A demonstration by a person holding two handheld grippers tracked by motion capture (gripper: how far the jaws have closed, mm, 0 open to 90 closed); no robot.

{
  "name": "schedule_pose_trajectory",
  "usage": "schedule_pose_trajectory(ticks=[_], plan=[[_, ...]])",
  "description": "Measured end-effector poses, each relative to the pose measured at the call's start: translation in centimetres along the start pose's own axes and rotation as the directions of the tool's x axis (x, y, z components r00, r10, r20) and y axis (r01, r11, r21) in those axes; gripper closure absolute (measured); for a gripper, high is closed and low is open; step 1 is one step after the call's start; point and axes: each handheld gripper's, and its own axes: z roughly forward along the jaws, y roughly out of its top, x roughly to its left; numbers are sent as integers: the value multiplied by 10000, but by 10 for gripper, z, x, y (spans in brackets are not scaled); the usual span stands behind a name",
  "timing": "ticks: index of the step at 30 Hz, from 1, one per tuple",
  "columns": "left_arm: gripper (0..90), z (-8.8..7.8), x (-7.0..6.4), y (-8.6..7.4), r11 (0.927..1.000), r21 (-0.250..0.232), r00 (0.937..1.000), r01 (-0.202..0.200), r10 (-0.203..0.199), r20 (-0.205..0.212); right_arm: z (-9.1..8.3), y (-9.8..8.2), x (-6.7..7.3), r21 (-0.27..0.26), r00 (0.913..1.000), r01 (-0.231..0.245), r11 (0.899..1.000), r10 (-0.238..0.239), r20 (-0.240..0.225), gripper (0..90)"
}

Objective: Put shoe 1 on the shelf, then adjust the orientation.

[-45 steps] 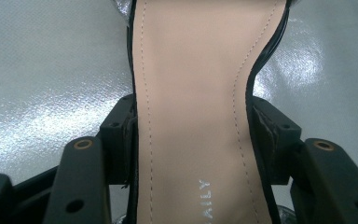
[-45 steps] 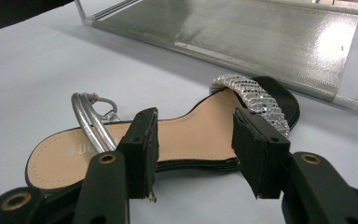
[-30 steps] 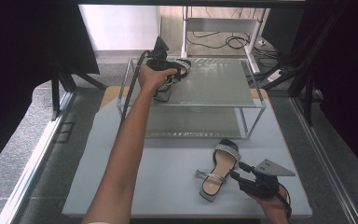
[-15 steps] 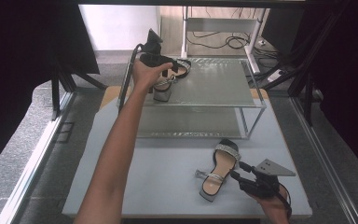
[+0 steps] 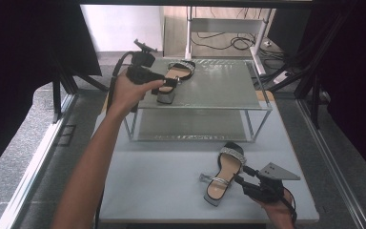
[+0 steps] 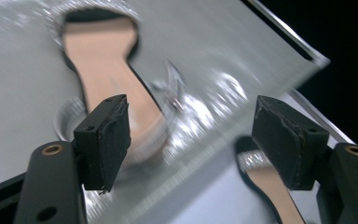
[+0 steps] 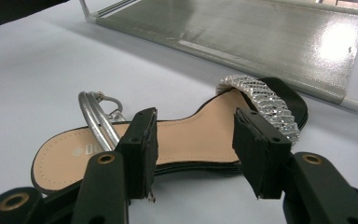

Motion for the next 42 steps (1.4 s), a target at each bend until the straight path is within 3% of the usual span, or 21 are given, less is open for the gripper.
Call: schedule_pose_trajectory(ticks=[6,11,14,16,19,23,30,35,37,42], plan=[[304,-18,-15,-42,9952,-432,9942,-879,904,583,1,1,5,27,9999,113,9999,-112,-68,497],[318,-26,-17,-77,9915,-492,9916,-1205,1225,407,2,2,8,-18,9997,215,9998,-215,-82,499],[327,-24,-14,-99,9927,-410,9925,-1136,1152,402,1,3,9,-60,9998,211,9998,-211,-64,513],[327,-19,-15,-115,9920,-233,9921,-1239,1243,170,1,4,10,-123,9997,233,9997,-233,-56,528],[327,-11,-15,-137,9931,-109,9924,-1168,1171,380,2,5,12,-147,9997,255,9996,-255,-46,592],[332,-6,-11,-158,9951,-135,9945,-982,987,362,3,6,13,-72,9998,184,9998,-184,-48,713],[315,-2,-6,-193,9958,-78,9940,-911,914,599,4,12,21,-161,9991,336,9993,-340,-249,780],[314,2,-1,-211,9979,-101,9965,-636,641,543,8,23,37,-277,9956,768,9967,-781,-512,862],[308,4,1,-217,9976,58,9961,-697,693,553,13,26,44,-188,9924,999,9948,-1010,-708,892],[305,11,5,-225,9971,397,9973,-646,631,376,40,29,69,369,9795,1693,9849,-1640,-1169,896]])
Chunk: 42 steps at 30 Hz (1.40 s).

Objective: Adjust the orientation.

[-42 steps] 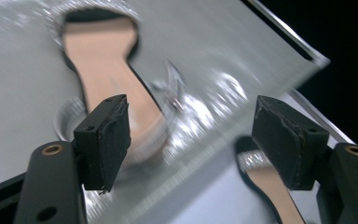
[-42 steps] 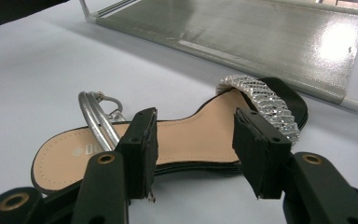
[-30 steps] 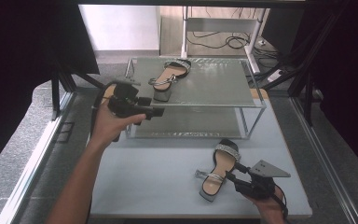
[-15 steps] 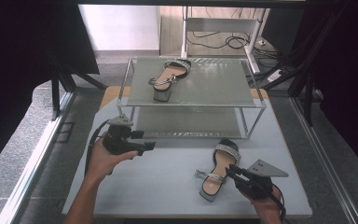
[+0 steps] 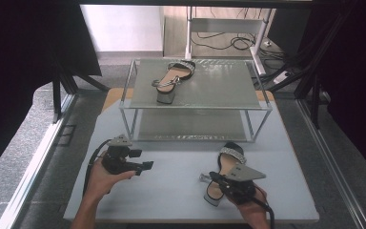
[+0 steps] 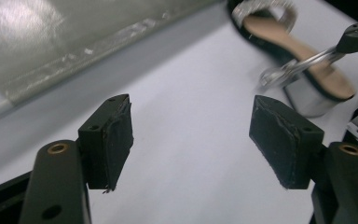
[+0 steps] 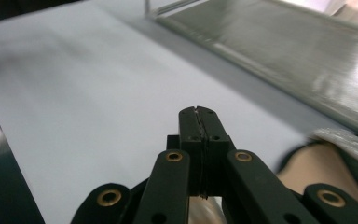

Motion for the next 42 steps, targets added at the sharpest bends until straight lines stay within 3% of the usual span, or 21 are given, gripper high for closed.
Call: schedule_pose_trajectory(ticks=[4,6,9,12,15,19,25,28,31,34,42], plan=[[306,6,-1,-2,10000,65,10000,41,-41,-20,25,6,19,691,9972,719,9950,-703,-253,895],[306,10,-2,-2,9999,21,9999,101,-102,37,38,3,26,1384,9919,1273,9822,-1262,-173,895],[306,19,-5,-2,9997,234,9999,71,-73,84,47,-5,25,1975,9924,1224,9726,-1229,-95,896],[306,23,-4,-3,9993,355,9999,117,-119,52,44,-7,22,2233,9923,1172,9677,-1232,135,896],[307,24,-3,-5,9988,448,9998,181,-179,-41,40,-9,20,2175,9948,997,9710,-1020,-6,896],[308,29,-3,-6,9983,536,9998,207,-209,35,31,-15,20,2122,9944,1032,9718,-1056,-1,895],[308,34,-2,-6,9975,640,9996,286,-290,60,-5,-37,12,1989,9960,872,9761,-897,36,895],[309,34,-3,-7,9974,623,9994,348,-353,70,-24,-47,2,1929,9980,439,9802,-517,357,895],[309,35,-3,-7,9974,625,9993,368,-373,79,-37,-55,-9,1730,9994,107,9849,-164,315,895],[309,37,-2,-7,9967,711,9992,395,-400,59,-45,-61,-20,1669,9995,-244,9857,209,227,895],[309,38,-3,-8,9966,735,9992,378,-384,73,-59,-71,-45,1583,9931,-990,9824,874,787,891]])
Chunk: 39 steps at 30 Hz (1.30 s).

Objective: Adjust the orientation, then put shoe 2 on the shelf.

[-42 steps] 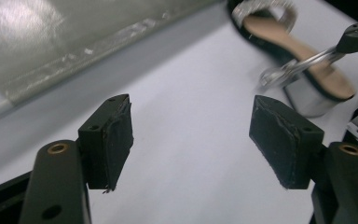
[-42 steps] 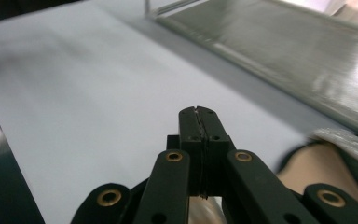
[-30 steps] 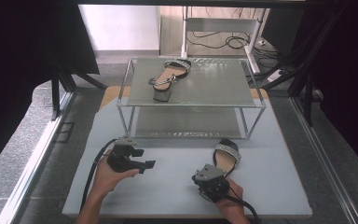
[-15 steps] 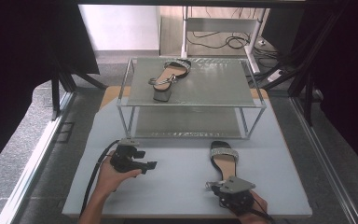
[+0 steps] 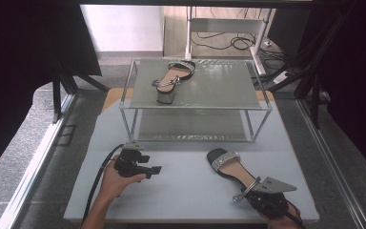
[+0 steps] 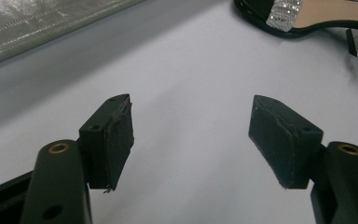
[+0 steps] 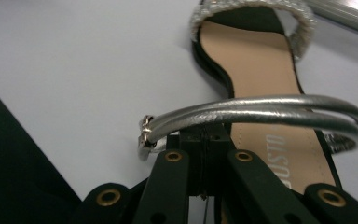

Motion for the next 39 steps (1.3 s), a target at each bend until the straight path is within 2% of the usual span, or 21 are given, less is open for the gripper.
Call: schedule_pose_trajectory(ticks=[4,8,11,16,18,21,25,31,35,39], plan=[[309,0,0,0,10000,-1,10000,4,-4,-7,-2,-2,-6,-90,9999,-128,9999,128,11,875],[309,1,0,0,10000,28,10000,-13,14,-59,-5,-2,-4,14,9999,21,10000,-21,-152,808],[309,0,1,-1,10000,-3,10000,11,-11,-71,-14,-2,-5,-203,9997,5,9998,-10,-245,774],[309,-3,2,-1,9999,-138,9998,77,-79,-157,-39,-4,-7,-802,9981,-422,9959,384,-486,687],[310,-5,1,-1,9997,-201,9998,104,-107,-151,-49,-2,-7,-1072,9989,-372,9935,339,-327,627],[310,-7,1,-1,9996,-274,9998,108,-112,-154,-59,6,-6,-1405,9996,-266,9897,258,-74,480],[310,-8,2,-1,9992,-340,9998,188,-191,-88,-62,23,-4,-1633,9995,-87,9865,133,270,400],[310,-11,3,-2,9989,-412,9998,207,-209,-48,-41,54,-22,-781,9987,-135,9969,173,475,341],[311,-12,5,-3,9989,-395,9997,236,-237,-24,-20,70,-35,-113,9996,-203,9997,206,210,333],[311,-12,6,-3,9988,-421,9997,249,-251,-59,-4,80,-41,532,9997,-203,9984,211,-142,331]])
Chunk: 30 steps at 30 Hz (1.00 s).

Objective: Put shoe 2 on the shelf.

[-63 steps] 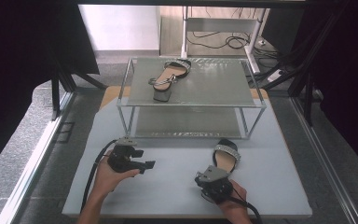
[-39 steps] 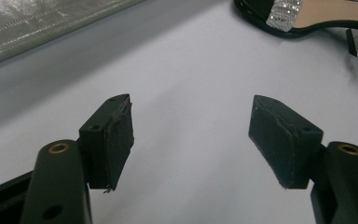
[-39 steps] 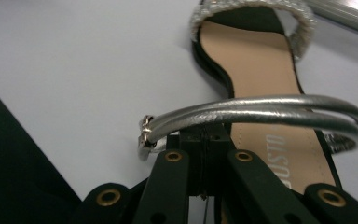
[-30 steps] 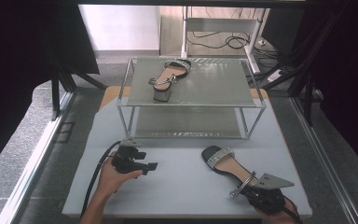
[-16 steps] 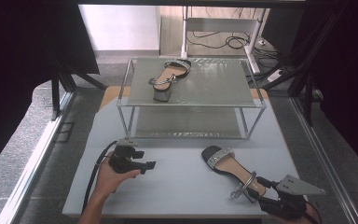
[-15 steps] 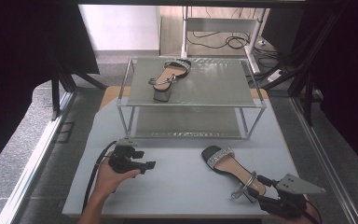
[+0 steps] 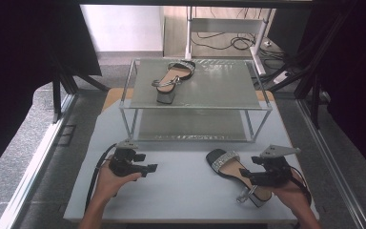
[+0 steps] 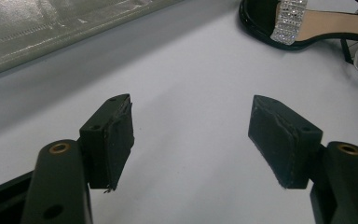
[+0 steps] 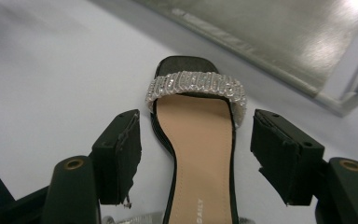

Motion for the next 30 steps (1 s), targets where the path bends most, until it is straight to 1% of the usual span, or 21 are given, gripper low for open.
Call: schedule_pose_trajectory(ticks=[2,4,6,9,11,13,16,19,20,21,23,24,25,26,27,28,29,30], plan=[[311,-1,0,0,10000,-9,10000,3,-3,27,7,4,-2,275,9999,47,9996,-44,-116,332],[311,-2,0,0,10000,-6,10000,-16,16,21,14,6,-2,555,9999,127,9984,-126,-34,333],[310,-2,-1,0,10000,-3,10000,-38,38,-5,23,7,-1,1060,9997,238,9941,-234,-48,330],[310,-3,0,-1,10000,-23,10000,-32,32,-21,34,6,1,1688,9987,505,9844,-509,-16,303],[310,-2,-1,-1,10000,-36,10000,-13,13,-14,40,4,3,2163,9974,589,9746,-666,281,283],[310,-1,-2,-1,10000,10,10000,-26,26,-2,45,2,3,2529,9954,702,9649,-842,448,270],[310,0,-3,-1,10000,43,10000,-57,57,13,52,-3,1,3096,9964,590,9490,-750,403,269],[310,1,-3,-2,10000,59,10000,-43,43,-9,59,-8,-2,3675,9969,519,9286,-700,359,268],[310,1,-3,-2,10000,62,10000,-37,37,-8,61,-9,-2,3784,9971,485,9244,-671,362,274],[310,1,-3,-2,10000,52,10000,-25,25,28,63,-11,-3,3930,9974,393,9187,-596,396,281],[310,0,-4,-2,10000,17,9998,-29,29,199,67,-13,-4,4162,9974,363,9085,-587,411,307],[310,0,-4,-2,10000,-1,9998,-28,28,216,69,-15,-4,4268,9974,342,9037,-581,430,342],[310,-1,-4,-2,10000,-22,9998,-20,21,189,70,-15,-4,4371,9973,332,8988,-585,445,346],[310,-1,-4,-2,10000,-24,9999,-17,17,167,72,-16,-5,4504,9979,163,8927,-431,493,353],[310,-2,-4,-2,10000,-24,9999,-32,32,142,72,-16,-6,4554,9989,-5,8903,-211,423,381],[310,-2,-4,-2,10000,-30,9999,-30,31,146,72,-15,-7,4622,9994,-62,8868,-98,322,396],[310,-3,-4,-2,10000,-55,9999,-29,30,135,72,-14,-7,4691,9993,-105,8831,-71,358,400],[310,-4,-4,-2,10000,-68,9999,-32,32,125,72,-13,-6,4767,9989,-269,8787,56,459,405]])
